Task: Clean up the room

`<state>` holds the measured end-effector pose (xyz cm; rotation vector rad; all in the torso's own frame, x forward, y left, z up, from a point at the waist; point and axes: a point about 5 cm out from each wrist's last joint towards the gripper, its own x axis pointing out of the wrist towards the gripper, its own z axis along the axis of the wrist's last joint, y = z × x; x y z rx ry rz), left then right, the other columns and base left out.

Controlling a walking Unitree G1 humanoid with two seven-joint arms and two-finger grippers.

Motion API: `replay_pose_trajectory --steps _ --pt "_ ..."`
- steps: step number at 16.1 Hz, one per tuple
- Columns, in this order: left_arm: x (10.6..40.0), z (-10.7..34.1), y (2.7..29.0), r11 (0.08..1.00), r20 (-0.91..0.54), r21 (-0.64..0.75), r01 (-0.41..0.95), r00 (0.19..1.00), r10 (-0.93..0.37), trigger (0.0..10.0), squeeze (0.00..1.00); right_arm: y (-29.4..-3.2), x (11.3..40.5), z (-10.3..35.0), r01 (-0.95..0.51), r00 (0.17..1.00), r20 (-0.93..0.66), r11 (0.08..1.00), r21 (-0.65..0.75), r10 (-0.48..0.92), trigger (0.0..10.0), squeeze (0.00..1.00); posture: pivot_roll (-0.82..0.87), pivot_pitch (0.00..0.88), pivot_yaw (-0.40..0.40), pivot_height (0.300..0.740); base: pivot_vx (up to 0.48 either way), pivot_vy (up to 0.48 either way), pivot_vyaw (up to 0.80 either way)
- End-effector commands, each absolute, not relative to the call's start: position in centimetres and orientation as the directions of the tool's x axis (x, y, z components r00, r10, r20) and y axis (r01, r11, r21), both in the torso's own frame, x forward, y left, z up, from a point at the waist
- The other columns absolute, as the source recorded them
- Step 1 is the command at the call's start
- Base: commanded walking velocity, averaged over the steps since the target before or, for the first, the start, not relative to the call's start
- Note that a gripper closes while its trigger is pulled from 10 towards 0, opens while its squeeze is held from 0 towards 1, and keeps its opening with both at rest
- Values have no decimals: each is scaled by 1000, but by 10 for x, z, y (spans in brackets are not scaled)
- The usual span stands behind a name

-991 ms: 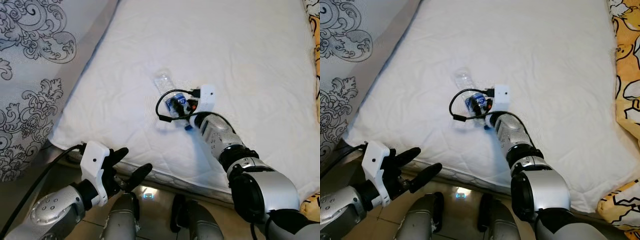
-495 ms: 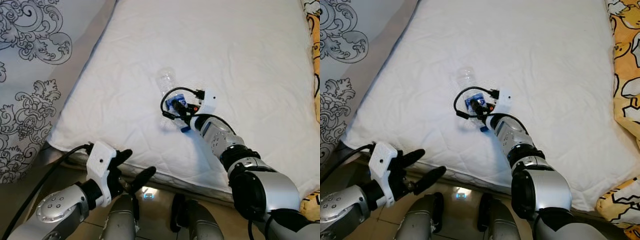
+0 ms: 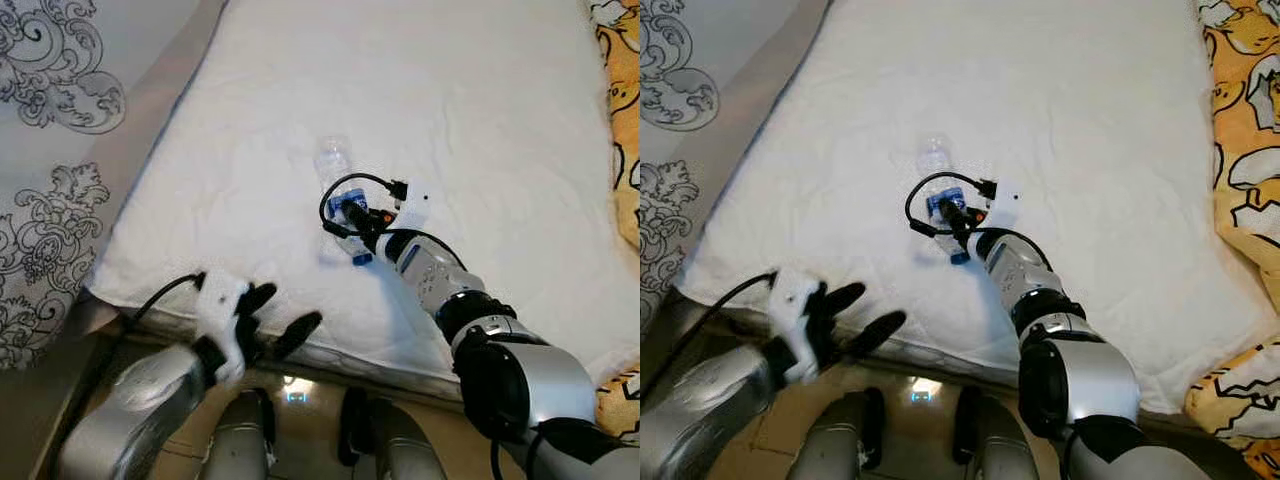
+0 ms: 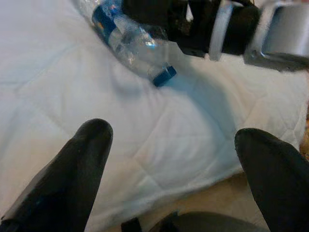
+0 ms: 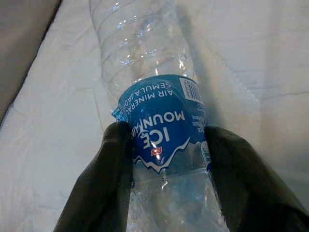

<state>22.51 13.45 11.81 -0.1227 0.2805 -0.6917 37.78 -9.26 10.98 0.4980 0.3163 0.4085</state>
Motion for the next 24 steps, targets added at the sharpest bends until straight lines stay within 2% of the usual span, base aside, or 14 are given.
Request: replay_pose_trajectory --steps 1,3,6,7,8,10,11,12,15,16,17,19,21,24 --pt "227 111 132 771 -223 -194 607 738 -637 10000 0 -99 377 106 -272 884 -194 804 529 426 0 0 306 183 -70 728 0 0 0" --pt "240 107 129 790 -206 -162 592 763 -613 10000 0 -113 377 109 -272 913 -149 841 468 379 0 0 264 127 -73 728 0 0 0" --pt "263 100 134 868 -161 -177 463 857 -490 10000 0 -141 369 107 -237 961 -79 936 260 266 0 0 200 60 -75 728 0 0 0" --pt "270 97 136 888 -147 -211 409 885 -443 10000 0 -154 356 105 -196 978 -31 962 191 205 0 0 176 39 -74 728 0 0 0" --pt "272 96 135 888 -141 -221 403 888 -438 10000 0 -159 350 104 -178 983 -12 970 166 183 0 0 161 22 -72 728 0 0 0" --pt "277 97 126 881 -120 -188 434 880 -460 10000 0 -175 314 99 -74 996 60 997 28 72 0 0 138 0 -67 728 0 0 0" --pt "282 99 125 887 -103 -172 430 887 -450 10000 0 -184 288 95 15 995 95 998 -64 -9 3098 0 113 0 -60 728 0 0 0" --pt "286 102 132 904 -84 -145 403 905 -417 10000 0 -192 261 94 102 988 125 987 -127 -86 10000 0 84 0 -41 728 0 0 0" --pt "287 98 169 976 -81 -56 209 974 -213 10000 0 -198 214 88 168 983 114 955 -246 -144 10000 0 4 0 13 728 0 0 0" --pt "281 97 194 996 -77 -9 90 993 -91 10000 0 -204 198 84 171 982 131 937 -305 -137 10000 0 -10 0 10 728 0 0 0" --pt "277 94 201 997 -72 -3 76 995 -76 10000 0 -206 185 82 173 981 143 932 -319 -133 10000 0 -10 0 7 728 0 0 0" --pt "281 88 184 991 -80 -30 127 988 -129 10000 0 -214 184 72 162 985 102 930 -329 -136 10000 0 -14 0 -4 728 0 0 0" --pt "290 84 158 976 -90 -98 194 975 -202 10000 0 -215 200 69 126 992 27 968 -218 -123 10000 0 -11 0 -11 728 0 0 0" --pt "293 80 139 964 -108 -114 240 962 -252 10000 0 -213 226 64 3 998 -59 995 -103 -10 10000 0 -8 0 -33 728 0 0 0"
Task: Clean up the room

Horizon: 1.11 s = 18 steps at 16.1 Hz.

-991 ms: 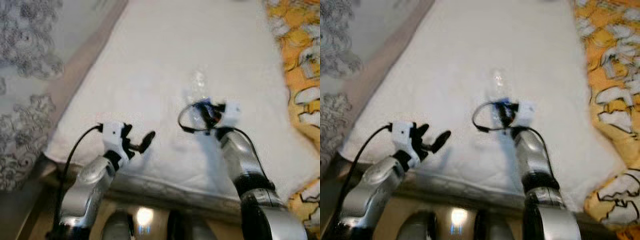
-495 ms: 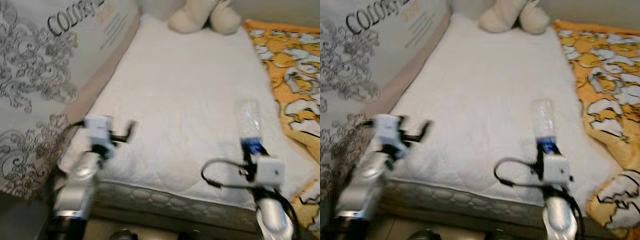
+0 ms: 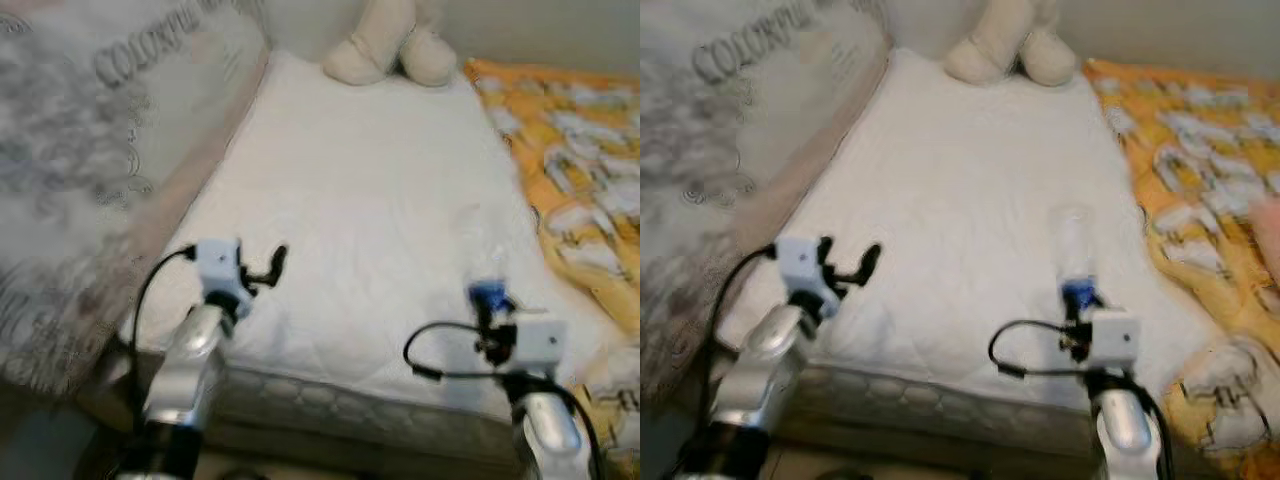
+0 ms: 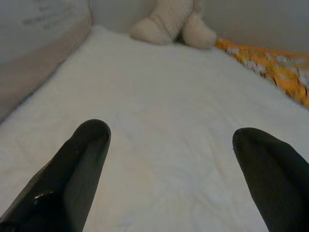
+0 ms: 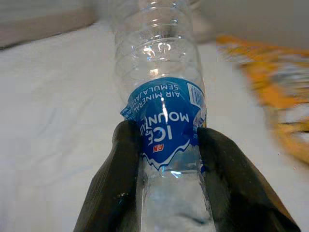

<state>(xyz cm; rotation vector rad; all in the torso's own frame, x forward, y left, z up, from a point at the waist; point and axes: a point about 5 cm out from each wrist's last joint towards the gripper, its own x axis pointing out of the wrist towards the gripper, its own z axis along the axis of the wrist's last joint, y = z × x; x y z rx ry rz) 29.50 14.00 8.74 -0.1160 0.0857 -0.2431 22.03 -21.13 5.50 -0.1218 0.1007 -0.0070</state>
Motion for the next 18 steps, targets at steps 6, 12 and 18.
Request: replay_pose_trajectory --steps 6,12,18 --pt "278 75 142 972 -84 -52 228 969 -232 10000 0 -229 238 67 -41 994 -104 981 -187 22 10000 0 41 0 -126 728 0 0 0" --pt "305 93 142 968 -41 -10 252 967 -252 10000 0 -209 241 58 15 996 -83 995 -95 -23 10000 0 44 0 -66 728 0 0 0" --pt "310 92 128 958 -40 -20 287 957 -288 10000 0 -208 240 61 71 996 -45 992 -101 -76 10000 0 16 0 -40 728 -222 0 0"
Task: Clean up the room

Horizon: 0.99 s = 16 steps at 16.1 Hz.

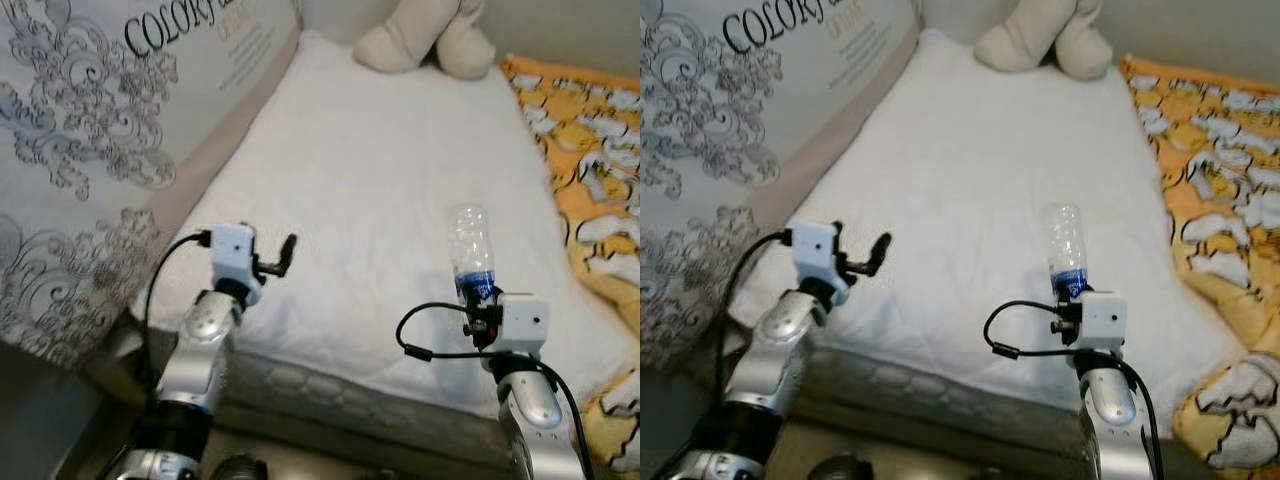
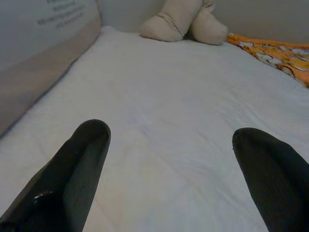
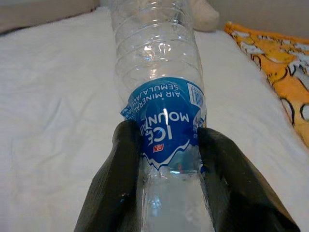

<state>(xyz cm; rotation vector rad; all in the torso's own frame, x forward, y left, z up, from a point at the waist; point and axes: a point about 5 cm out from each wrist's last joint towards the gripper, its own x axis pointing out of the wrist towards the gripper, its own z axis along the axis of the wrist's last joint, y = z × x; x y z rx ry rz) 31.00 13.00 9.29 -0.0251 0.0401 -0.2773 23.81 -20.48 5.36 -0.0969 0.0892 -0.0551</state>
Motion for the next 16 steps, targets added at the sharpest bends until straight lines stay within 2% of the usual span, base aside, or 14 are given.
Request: replay_pose_trajectory --steps 1,9,13,16 --pt "311 92 127 956 -39 -17 291 956 -292 10000 0 -209 240 61 75 996 -45 992 -97 -80 10000 0 15 0 -38 728 -292 0 0" --pt "313 92 126 951 -37 19 310 950 -309 10000 0 -208 241 57 82 994 -62 994 -79 -87 10000 0 25 0 -35 728 -308 0 0" --pt "313 95 125 939 -6 31 343 939 -343 10000 0 -209 240 54 83 993 -73 993 -80 -89 10000 0 27 0 -29 728 0 0 0" --pt "308 93 120 928 -2 52 368 930 -369 10000 0 -210 238 50 96 991 -88 993 -70 -102 10000 0 22 0 -19 728 0 -480 0"
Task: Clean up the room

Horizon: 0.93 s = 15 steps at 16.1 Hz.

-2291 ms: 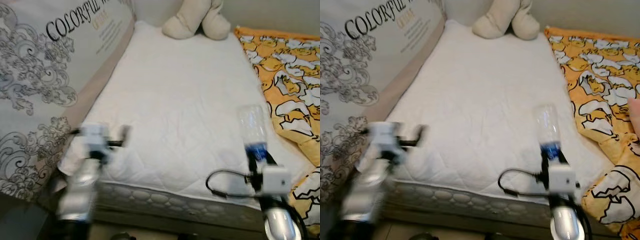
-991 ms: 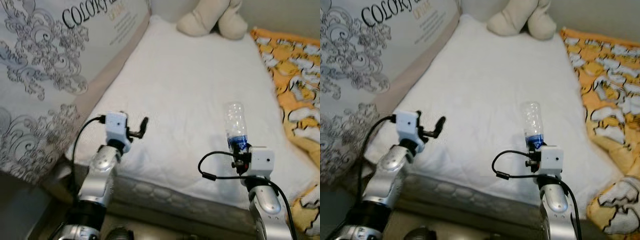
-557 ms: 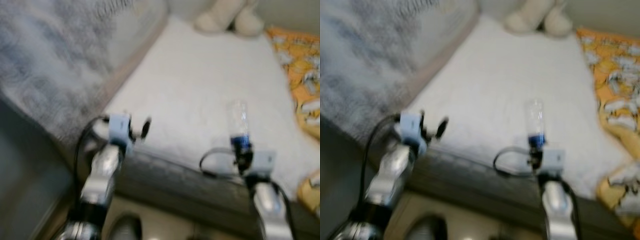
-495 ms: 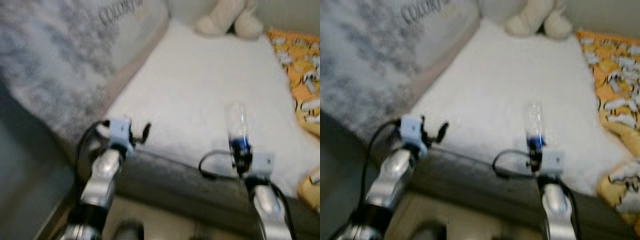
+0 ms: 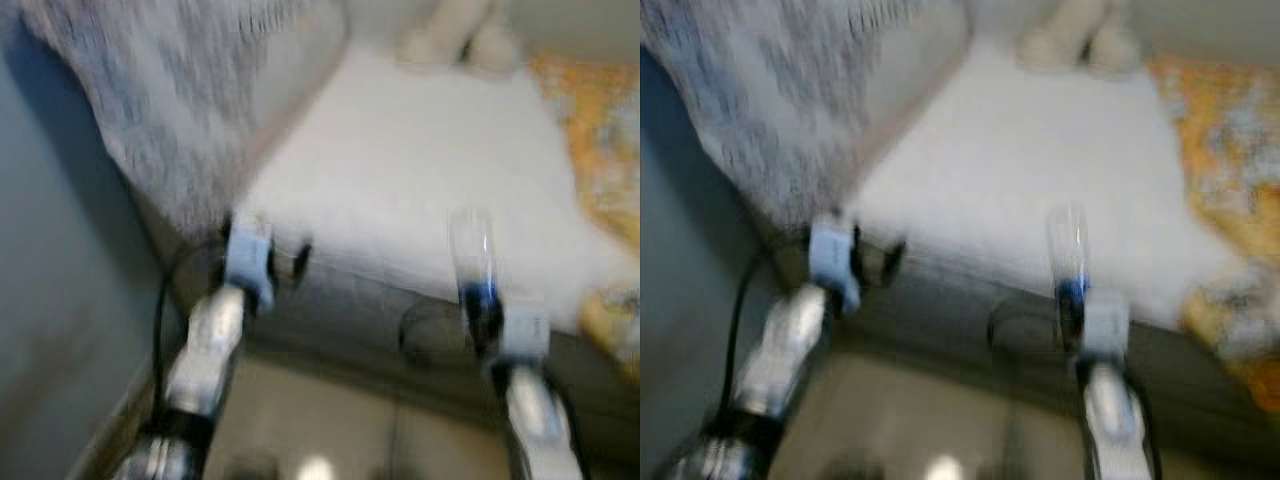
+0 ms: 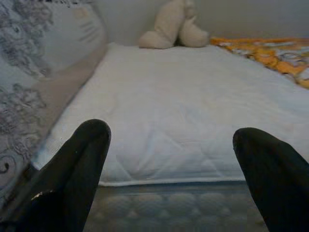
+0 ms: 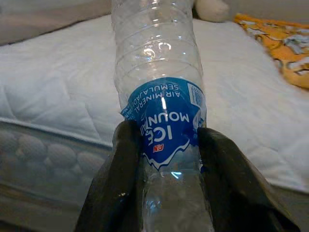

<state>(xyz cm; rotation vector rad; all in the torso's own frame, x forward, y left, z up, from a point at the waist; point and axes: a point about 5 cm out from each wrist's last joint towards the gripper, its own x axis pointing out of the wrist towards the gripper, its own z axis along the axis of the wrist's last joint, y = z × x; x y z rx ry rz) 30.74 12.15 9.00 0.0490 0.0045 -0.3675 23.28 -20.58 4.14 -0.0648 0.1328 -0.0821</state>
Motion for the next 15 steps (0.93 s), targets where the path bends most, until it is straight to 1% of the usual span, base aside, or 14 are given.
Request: replay_pose_trajectory --steps 1,7,9,10,11,12,13,15 --pt "307 92 119 926 -7 43 374 927 -374 10000 0 -211 237 49 104 989 -94 992 -64 -110 10000 0 22 0 -19 728 0 -480 0" --pt "307 88 118 922 -14 53 382 924 -382 10000 0 -212 235 46 109 988 -104 992 -62 -115 10000 0 20 0 -15 728 0 -480 0" --pt "306 83 123 944 -32 12 330 943 -330 10000 0 -213 235 46 108 988 -106 992 -64 -114 10000 0 23 0 -15 728 0 -480 0" --pt "306 78 137 973 -58 -41 228 971 -230 10000 0 -215 234 46 122 987 -99 991 -59 -128 10000 0 23 0 -15 728 0 -480 0" --pt "304 74 146 983 -78 -52 178 980 -182 10000 0 -216 233 47 136 986 -93 989 -55 -141 10000 0 21 0 -14 728 0 -480 0" --pt "299 68 161 990 -108 -81 112 987 -120 10000 0 -219 230 49 153 984 -84 987 -54 -157 10000 0 22 0 -16 728 0 -480 0" --pt "291 61 174 995 -142 -80 66 987 -77 10000 0 -219 228 50 144 985 -81 987 -67 -149 10000 0 23 0 -16 728 0 -480 0" --pt "286 57 177 994 -154 -96 59 985 -73 10000 0 -220 228 50 134 987 -80 988 -76 -140 10000 0 26 0 -24 728 0 -480 0"
